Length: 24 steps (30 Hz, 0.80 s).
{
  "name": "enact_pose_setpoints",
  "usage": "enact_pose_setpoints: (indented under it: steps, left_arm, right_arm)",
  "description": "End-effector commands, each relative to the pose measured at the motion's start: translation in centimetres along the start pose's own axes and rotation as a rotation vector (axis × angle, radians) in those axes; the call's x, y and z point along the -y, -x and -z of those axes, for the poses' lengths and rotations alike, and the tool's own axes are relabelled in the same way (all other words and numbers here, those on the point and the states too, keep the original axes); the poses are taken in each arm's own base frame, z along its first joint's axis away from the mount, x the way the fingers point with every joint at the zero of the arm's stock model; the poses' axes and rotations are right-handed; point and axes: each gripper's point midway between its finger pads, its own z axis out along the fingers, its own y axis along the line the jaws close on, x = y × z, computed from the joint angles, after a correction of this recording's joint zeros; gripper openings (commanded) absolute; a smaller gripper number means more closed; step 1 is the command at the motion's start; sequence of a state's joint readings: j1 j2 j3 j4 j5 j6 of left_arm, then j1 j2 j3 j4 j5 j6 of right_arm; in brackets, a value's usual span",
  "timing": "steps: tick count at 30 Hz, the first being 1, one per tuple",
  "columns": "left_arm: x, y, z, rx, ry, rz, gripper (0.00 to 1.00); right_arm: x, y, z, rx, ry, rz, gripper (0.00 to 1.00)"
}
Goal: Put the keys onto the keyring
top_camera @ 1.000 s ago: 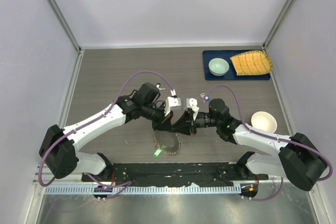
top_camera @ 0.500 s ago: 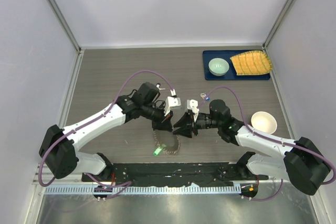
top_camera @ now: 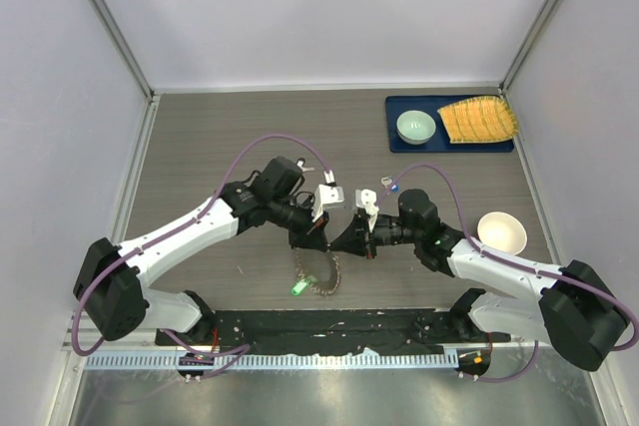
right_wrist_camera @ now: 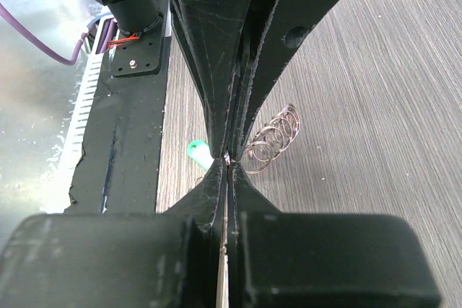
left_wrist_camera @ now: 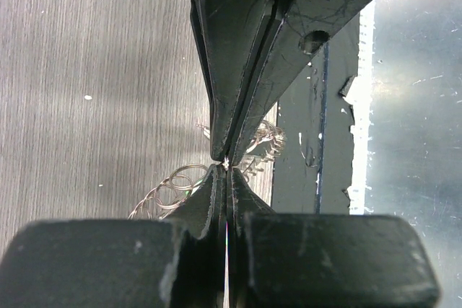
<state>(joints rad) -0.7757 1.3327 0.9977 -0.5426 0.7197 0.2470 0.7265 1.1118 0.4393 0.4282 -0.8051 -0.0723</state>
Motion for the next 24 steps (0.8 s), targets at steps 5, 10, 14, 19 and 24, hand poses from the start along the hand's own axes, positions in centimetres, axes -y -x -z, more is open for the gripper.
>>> enact_pose_setpoints:
  steps: [5,10,14,19,24]
  left_arm:
    - [-0.7,3.0,1.8,0.136,0.123,-0.024,0.23]
    - [-1.9,3.2,3.5,0.363,0.308,0.0,0.5]
    - [-1.7,4.6,5.1,0.618,0.361,-0.012,0.51]
    - [-1.8,4.7,5.3,0.748,0.362,0.027,0.5]
    - [-1.8,5.2,5.2,0.805,0.345,-0.003,0.5]
  right_arm:
    - [-0.1,1.8,0.1,0.071,-0.009,0.039,0.01]
    - [0.4,3.9,0.7,0.165,-0.072,0.043,0.01]
    - [0.6,5.1,0.9,0.232,-0.098,0.027,0.01]
    - [0.3,6.5,0.9,0.293,-0.077,0.014,0.01]
    - [0.3,7.2,0.9,0.313,-0.075,0.012,0.01]
